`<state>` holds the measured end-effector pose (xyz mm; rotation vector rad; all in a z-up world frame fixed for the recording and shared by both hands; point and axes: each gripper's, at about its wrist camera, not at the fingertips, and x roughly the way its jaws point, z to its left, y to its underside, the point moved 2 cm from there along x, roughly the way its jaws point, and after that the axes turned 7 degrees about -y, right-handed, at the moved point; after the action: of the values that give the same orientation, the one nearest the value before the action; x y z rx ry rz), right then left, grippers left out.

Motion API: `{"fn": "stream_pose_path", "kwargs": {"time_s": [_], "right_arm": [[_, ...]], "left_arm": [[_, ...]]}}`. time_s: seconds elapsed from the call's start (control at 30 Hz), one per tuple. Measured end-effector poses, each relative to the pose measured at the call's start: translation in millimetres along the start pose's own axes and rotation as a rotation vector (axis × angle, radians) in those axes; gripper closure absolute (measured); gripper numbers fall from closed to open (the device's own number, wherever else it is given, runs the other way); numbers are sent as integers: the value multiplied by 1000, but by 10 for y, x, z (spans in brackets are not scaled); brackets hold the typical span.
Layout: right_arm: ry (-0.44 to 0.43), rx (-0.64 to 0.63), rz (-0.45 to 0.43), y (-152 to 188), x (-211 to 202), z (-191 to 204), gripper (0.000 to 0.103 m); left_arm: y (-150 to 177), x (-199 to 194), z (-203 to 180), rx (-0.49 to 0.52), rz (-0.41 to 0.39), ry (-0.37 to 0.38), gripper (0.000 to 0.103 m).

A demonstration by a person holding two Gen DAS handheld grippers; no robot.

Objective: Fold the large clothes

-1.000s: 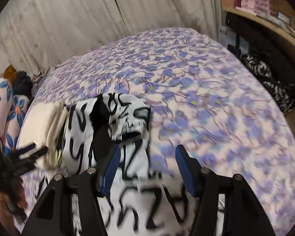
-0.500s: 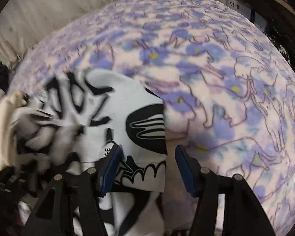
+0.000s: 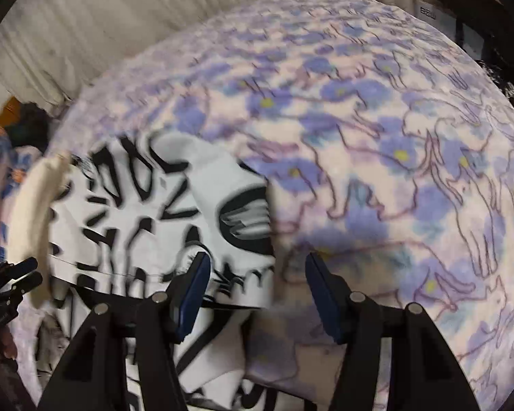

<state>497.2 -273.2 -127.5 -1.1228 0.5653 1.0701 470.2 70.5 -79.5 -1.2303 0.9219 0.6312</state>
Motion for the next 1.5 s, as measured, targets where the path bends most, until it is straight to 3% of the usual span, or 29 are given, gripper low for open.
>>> {"fn": "stream_pose_path", "kwargs": {"time_s": [0.03, 0.07, 0.13, 0.37, 0.4, 0.47, 0.5, 0.53, 0.57, 0.73, 0.9, 1.07, 1.2, 1.37, 1.5], "right_arm": [[6, -3, -6, -35, 7, 14, 41], [9, -5, -7, -73, 34, 44, 40], [14, -1, 0, -152, 135, 60, 40], [-23, 75, 62, -338, 548, -41, 40], [-33, 84, 71, -342, 594, -54, 40], [-41, 88, 85, -328, 674, -60, 40], [-44, 75, 83, -316, 685, -37, 43], [-54, 50, 91, -297, 687, 5, 64], [-51, 37, 98, -276, 682, 37, 95], [-28, -69, 44, -166, 296, 325, 100], [-64, -163, -108, 131, -580, 631, 100], [-65, -310, -278, 802, -1460, 917, 99], [41, -424, -272, 1593, -1628, 990, 96], [157, -460, -92, 2698, -1423, 818, 90], [141, -368, -42, 3219, -1505, 658, 90]], "left_arm": [[-61, -60, 3, -22, -29, 8, 28], [-114, -78, -1, -38, -48, 5, 26], [-259, 47, -27, -60, -47, 5, 26], [-453, 903, -62, -122, 79, -47, 28], [-442, 996, -45, -130, 96, -50, 32], [-399, 1120, -10, -158, 123, 5, 79], [-369, 1141, 11, -177, 134, 32, 88], [-347, 1131, 32, -200, 129, 44, 95], [-334, 1072, 32, -199, 105, 33, 98], [-294, 589, -102, -121, 26, -8, 101], [-113, -204, -160, -90, -78, -5, 101], [459, -985, -280, -40, -196, -2, 100], [1168, -1277, -443, 27, -244, -24, 98], [2223, -1150, -552, -7, -86, -4, 97], [2806, -1149, -569, -67, -8, 18, 97]]}}
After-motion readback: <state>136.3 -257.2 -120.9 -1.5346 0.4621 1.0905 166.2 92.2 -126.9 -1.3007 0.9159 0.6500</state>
